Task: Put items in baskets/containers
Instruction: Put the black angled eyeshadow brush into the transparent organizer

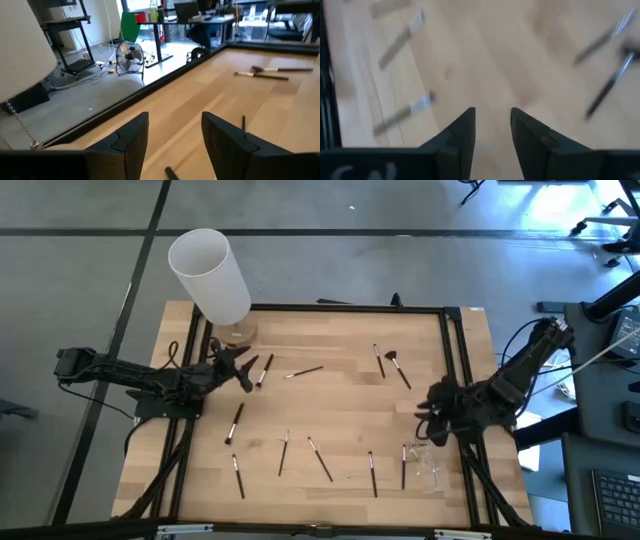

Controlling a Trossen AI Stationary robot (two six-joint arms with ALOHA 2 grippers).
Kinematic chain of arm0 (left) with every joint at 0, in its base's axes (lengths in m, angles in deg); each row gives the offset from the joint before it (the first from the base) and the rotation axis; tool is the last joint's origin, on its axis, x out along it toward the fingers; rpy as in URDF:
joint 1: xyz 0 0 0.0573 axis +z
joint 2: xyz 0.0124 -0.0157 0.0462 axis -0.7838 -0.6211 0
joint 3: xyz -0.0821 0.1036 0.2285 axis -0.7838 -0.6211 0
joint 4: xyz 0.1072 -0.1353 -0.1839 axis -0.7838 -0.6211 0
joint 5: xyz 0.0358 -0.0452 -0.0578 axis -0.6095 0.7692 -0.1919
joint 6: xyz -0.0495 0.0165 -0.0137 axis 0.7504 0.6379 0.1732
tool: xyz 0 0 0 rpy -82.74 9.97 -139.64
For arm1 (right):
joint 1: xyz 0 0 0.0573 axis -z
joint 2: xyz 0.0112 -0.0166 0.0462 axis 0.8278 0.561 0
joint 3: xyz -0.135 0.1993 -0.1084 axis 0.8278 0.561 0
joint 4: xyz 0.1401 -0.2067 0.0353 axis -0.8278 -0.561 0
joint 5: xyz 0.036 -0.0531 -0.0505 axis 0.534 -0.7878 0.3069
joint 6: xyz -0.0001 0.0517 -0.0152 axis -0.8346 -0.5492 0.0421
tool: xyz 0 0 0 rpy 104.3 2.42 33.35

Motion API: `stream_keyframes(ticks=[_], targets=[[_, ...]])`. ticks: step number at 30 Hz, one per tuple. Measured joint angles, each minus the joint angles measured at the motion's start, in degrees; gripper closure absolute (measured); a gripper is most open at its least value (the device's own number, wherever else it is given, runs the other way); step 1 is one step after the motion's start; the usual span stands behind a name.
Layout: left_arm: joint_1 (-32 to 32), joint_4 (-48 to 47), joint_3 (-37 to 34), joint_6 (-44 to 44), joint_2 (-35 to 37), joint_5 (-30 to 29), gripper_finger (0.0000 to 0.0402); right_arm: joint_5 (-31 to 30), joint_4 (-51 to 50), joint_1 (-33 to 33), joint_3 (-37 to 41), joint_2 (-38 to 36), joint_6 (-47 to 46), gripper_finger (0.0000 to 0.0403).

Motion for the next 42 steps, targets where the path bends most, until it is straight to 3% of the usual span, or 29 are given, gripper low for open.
stream_keyframes(ticks=[3, 7, 12, 17, 24, 33, 42], targets=[[0.0, 1.8, 0.0, -0.3, 0.0, 0.0, 0.0222, -3.4, 4.2, 3.2, -2.2, 0.3, 2.2, 0.0281], [0.0, 4.3, 0.0, -0.5, 0.0, 0.1, 0.0222, -0.6, 7.5, 10.1, -2.2, 1.1, -2.1, 0.0281], [0.0, 12.1, 2.7, -8.2, 0.0, 0.5, 0.0222, 13.9, 7.8, 19.9, -1.8, 5.6, -9.0, 0.0281], [0.0, 14.0, 7.3, -13.1, 0.0, 5.6, 0.0222, 27.2, 11.2, 25.3, -1.8, 14.8, -9.1, 0.0281], [0.0, 13.8, 11.4, -21.5, 0.0, 9.4, 0.0222, 36.2, 22.2, 26.1, -5.8, 29.3, -7.7, 0.0281], [0.0, 14.1, 14.2, -25.1, 0.0, 9.5, 0.0222, 41.0, 9.3, 23.1, -23.7, 48.8, -8.8, 0.0281], [-0.1, 13.7, 14.7, -26.5, 0.0, 11.0, 0.0222, 44.4, 8.0, 19.8, -31.9, 60.1, -10.6, 0.0279]])
